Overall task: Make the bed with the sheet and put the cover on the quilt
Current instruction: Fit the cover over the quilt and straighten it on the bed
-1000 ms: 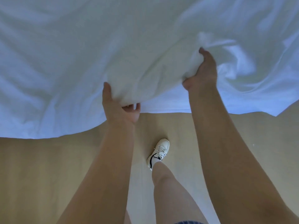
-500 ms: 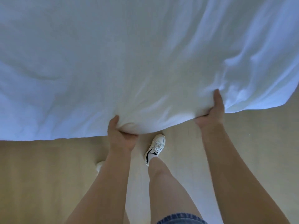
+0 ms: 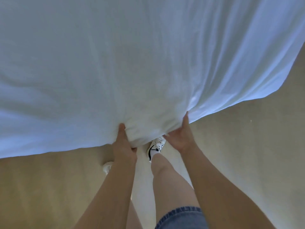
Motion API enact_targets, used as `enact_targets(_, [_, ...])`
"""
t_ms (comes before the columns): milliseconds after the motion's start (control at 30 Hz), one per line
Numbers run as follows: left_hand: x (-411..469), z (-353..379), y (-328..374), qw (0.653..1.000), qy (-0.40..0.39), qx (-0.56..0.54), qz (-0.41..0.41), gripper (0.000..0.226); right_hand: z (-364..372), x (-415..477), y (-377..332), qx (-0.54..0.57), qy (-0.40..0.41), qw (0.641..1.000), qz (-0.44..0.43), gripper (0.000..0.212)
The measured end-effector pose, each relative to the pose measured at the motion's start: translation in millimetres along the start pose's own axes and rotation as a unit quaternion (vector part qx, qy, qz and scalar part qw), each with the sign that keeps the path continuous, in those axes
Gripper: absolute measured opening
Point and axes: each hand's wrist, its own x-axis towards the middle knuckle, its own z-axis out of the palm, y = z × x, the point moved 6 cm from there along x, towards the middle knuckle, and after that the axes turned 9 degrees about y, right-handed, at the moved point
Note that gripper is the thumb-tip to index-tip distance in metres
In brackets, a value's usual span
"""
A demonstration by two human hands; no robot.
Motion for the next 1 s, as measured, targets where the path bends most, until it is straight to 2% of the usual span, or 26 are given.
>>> enact_targets(67, [0.6,5.7,-1.4,1.000,0.011,0.016,-0.020,0.034,25.7,-8.0,15.4,0.020,-0.053,0.998,0.022,0.037])
enact_targets(133, [-0.2,14.6,0.6,0.998,-0.017,0.020,-0.053,0.027,41.8,-11.6,8.1,0.036,-0.036,0.999,-0.008,0.024])
enact_targets(200, [-1.0,20.6,6.8,0.995,-0.064,-0.008,-0.077,0.023,30.6,-5.1,1.1,0.026,0.012,0.998,-0.058,0.025])
enact_targets(267, [3.1,19.4,20.3,0.988,-0.107,-0.077,-0.085,0.024,1.5,-0.3,7.4,-0.024,0.107,0.991,-0.071,0.038])
enact_targets(367, [19.1,7.4,38.7,0.980,-0.077,-0.157,-0.093,0.014,-10.3,4.0,13.1,-0.053,0.216,0.971,-0.090,0.042])
enact_targets(433, [22.5,3.0,43.1,0.984,-0.050,-0.152,-0.076,0.019,-1.1,6.0,18.5,-0.058,0.223,0.971,-0.069,0.032])
enact_targets(533, [32.1,-21.5,28.1,0.995,-0.049,-0.068,-0.057,0.018,15.2,9.9,38.2,-0.019,0.112,0.993,0.013,0.031])
enact_targets(567, [35.2,-31.9,23.1,0.998,-0.029,-0.025,-0.053,0.011,19.2,10.0,39.3,0.006,0.072,0.997,0.025,0.032])
enact_targets(633, [45.1,-42.6,19.2,0.996,0.053,0.052,-0.045,0.023,24.2,12.1,29.5,0.020,0.034,0.999,0.026,0.026])
enact_targets(700, [53.0,-30.7,20.1,0.987,0.114,0.109,-0.017,0.029,21.1,18.5,12.4,-0.018,0.059,0.998,0.007,0.016])
enact_targets(733, [51.3,-19.2,17.2,0.985,0.113,0.131,-0.014,0.029,16.3,21.0,1.9,-0.036,0.080,0.996,-0.008,0.011])
enact_targets(900, [22.4,52.5,-8.7,0.971,0.009,0.230,-0.061,0.031,-0.7,13.7,-55.8,-0.019,0.143,0.985,-0.099,0.017])
enact_targets(967, [5.6,79.4,-9.1,0.953,-0.008,0.301,-0.043,0.046,1.4,2.5,-79.5,0.007,0.154,0.978,-0.141,0.029])
enact_targets(1000, [-7.3,92.5,-7.7,0.936,-0.029,0.350,-0.009,0.052,-0.9,-5.5,-91.9,0.029,0.175,0.971,-0.158,0.038])
